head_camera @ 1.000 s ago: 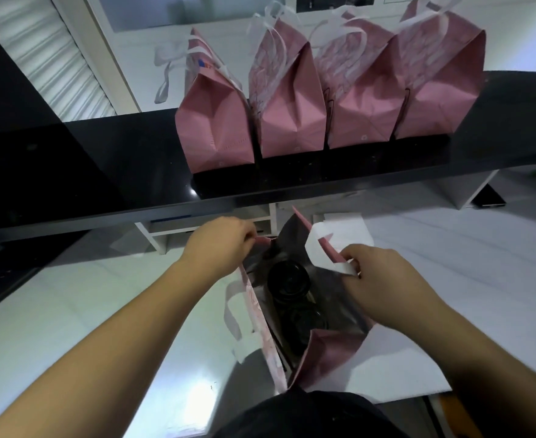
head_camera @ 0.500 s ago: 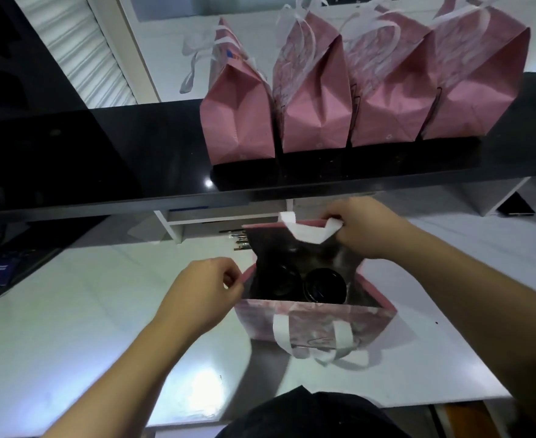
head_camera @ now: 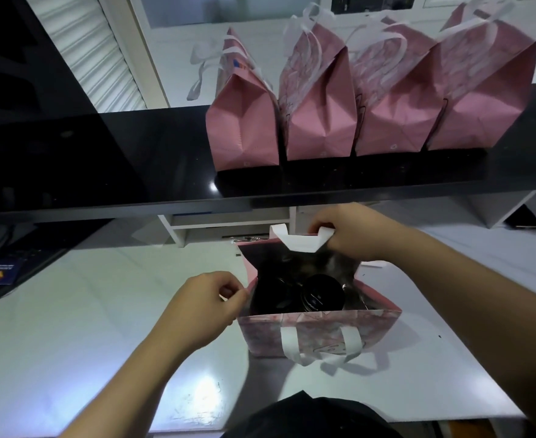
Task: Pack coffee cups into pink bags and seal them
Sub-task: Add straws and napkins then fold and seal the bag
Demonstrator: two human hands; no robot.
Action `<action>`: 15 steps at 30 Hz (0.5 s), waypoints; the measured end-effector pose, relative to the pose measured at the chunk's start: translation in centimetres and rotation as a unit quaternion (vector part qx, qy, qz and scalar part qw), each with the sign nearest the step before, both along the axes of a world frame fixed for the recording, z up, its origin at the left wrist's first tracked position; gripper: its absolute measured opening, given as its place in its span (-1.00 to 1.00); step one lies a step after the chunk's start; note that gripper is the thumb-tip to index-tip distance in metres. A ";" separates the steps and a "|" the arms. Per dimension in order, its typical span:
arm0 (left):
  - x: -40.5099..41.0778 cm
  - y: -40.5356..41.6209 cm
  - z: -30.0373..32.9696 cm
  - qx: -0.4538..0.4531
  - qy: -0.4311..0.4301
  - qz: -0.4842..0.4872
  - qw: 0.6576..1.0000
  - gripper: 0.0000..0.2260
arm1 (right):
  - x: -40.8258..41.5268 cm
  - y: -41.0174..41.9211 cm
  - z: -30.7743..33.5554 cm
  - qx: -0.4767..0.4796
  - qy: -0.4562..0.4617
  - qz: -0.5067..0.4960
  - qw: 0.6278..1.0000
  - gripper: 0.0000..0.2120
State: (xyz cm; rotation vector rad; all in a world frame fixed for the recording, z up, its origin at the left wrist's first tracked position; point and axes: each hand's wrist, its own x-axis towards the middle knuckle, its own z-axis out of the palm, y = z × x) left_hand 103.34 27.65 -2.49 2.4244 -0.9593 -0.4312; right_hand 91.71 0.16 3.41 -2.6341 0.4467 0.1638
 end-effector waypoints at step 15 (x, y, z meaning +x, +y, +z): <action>3.6 -3.8 -0.8 -0.161 0.074 0.047 0.983 -0.78 | -3.9 -10.2 -3.6 0.051 -0.053 -0.238 0.968 -0.75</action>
